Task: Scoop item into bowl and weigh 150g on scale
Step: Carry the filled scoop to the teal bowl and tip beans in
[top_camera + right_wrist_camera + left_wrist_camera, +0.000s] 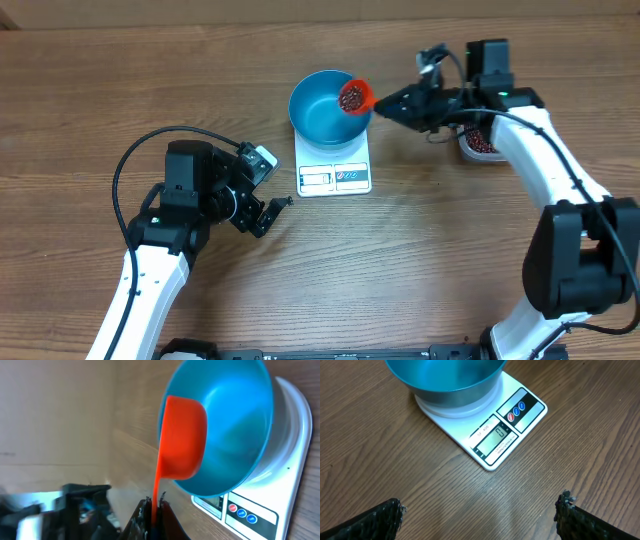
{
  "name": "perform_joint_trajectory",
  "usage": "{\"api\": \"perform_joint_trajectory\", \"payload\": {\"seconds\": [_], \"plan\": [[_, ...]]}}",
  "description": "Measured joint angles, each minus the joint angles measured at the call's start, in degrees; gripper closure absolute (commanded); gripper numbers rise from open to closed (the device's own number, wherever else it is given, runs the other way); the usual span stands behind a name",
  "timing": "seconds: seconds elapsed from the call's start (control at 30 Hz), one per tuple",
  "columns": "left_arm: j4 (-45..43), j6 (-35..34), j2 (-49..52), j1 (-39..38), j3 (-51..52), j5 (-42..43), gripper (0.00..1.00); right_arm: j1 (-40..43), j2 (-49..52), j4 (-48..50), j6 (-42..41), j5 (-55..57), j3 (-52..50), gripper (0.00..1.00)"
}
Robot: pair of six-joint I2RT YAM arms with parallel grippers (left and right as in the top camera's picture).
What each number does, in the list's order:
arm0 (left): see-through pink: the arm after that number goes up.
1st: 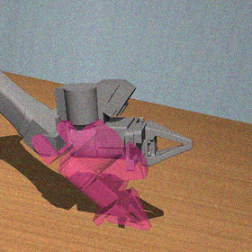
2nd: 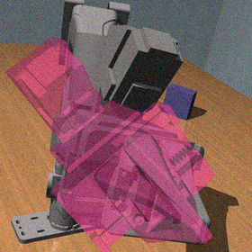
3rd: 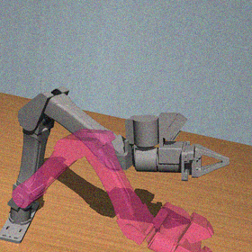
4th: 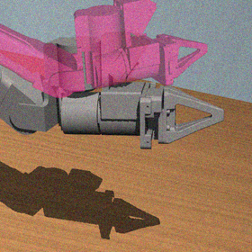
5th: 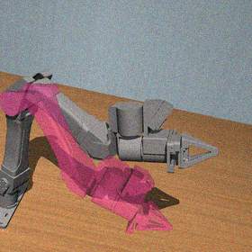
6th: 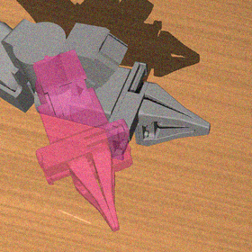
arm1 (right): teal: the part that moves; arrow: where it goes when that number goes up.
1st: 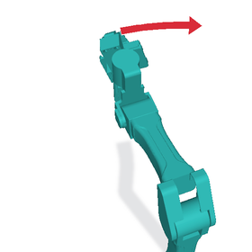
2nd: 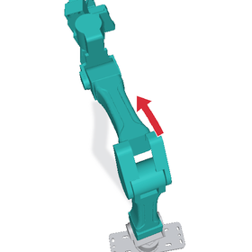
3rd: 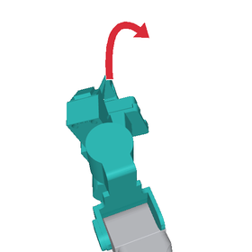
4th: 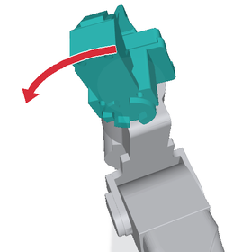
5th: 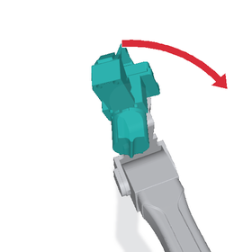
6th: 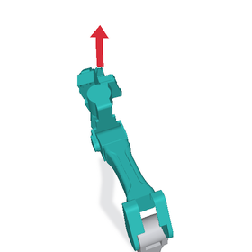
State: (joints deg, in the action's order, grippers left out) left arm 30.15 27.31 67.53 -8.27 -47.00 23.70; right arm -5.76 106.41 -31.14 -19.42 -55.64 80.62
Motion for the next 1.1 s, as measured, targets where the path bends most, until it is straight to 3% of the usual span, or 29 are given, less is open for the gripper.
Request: {"api": "perform_joint_trajectory", "payload": {"seconds": [0.33, 0.6, 0.93, 1.1], "plan": [[0.0, 0.0, 0.0, 0.0, 0.0, 0.0, 0.00, -10.8, 0.1, -7.2, -0.7, 24.2, 6.4, 0.96], [0.0, 0.0, 0.0, 0.0, 0.0, 0.0, 0.00, -19.5, 0.1, -15.6, 6.4, 48.4, 14.3, 0.96], [0.0, 0.0, 0.0, 0.0, 0.0, 0.0, 0.00, -30.8, 0.2, -16.5, 12.2, 76.3, 14.8, 0.96], [0.0, 0.0, 0.0, 0.0, 0.0, 0.0, 0.00, -33.0, 0.2, -16.5, 13.8, 82.8, 14.8, 0.96]]}}
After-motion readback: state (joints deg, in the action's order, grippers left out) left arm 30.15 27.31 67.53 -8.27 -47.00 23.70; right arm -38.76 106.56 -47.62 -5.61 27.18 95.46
